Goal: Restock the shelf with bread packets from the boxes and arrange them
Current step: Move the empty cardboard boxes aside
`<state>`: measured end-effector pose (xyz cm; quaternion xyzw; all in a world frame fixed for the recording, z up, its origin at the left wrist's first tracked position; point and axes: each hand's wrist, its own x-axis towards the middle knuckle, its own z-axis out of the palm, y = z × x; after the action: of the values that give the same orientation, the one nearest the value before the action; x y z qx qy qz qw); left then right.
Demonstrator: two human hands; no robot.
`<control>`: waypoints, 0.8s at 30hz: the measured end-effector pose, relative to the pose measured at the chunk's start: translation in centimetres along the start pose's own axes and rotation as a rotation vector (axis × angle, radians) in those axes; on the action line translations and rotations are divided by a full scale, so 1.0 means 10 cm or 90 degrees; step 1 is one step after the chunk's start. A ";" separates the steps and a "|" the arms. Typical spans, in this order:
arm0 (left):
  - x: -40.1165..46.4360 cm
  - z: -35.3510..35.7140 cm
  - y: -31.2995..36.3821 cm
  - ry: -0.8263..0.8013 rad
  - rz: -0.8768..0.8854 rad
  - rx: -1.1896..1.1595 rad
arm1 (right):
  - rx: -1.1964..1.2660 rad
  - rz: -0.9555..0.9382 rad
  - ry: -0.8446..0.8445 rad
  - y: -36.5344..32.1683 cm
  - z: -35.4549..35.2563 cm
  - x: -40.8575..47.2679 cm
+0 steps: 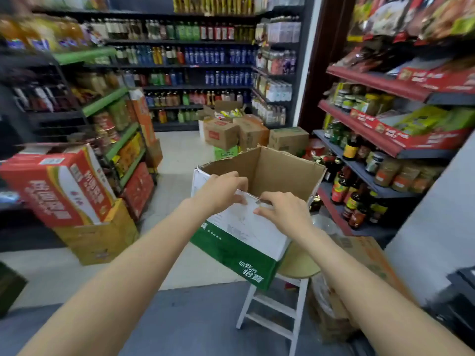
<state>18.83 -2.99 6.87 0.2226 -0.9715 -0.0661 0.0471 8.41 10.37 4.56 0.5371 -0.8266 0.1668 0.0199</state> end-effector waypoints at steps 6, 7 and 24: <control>-1.19 -0.07 -1.06 0.029 -0.247 -0.027 | 0.002 -0.190 -0.072 -1.30 0.51 0.39; -1.39 -0.05 -1.23 0.030 -0.291 -0.031 | 0.021 -0.223 -0.089 -1.53 0.65 0.45; -4.46 0.28 -2.53 0.031 -0.847 0.006 | 0.136 -0.809 -0.196 -4.94 2.46 -0.06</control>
<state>69.23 -5.73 -2.40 0.7764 -0.6259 -0.0716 0.0172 56.46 -14.52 -6.23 0.9370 -0.3210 0.1248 -0.0577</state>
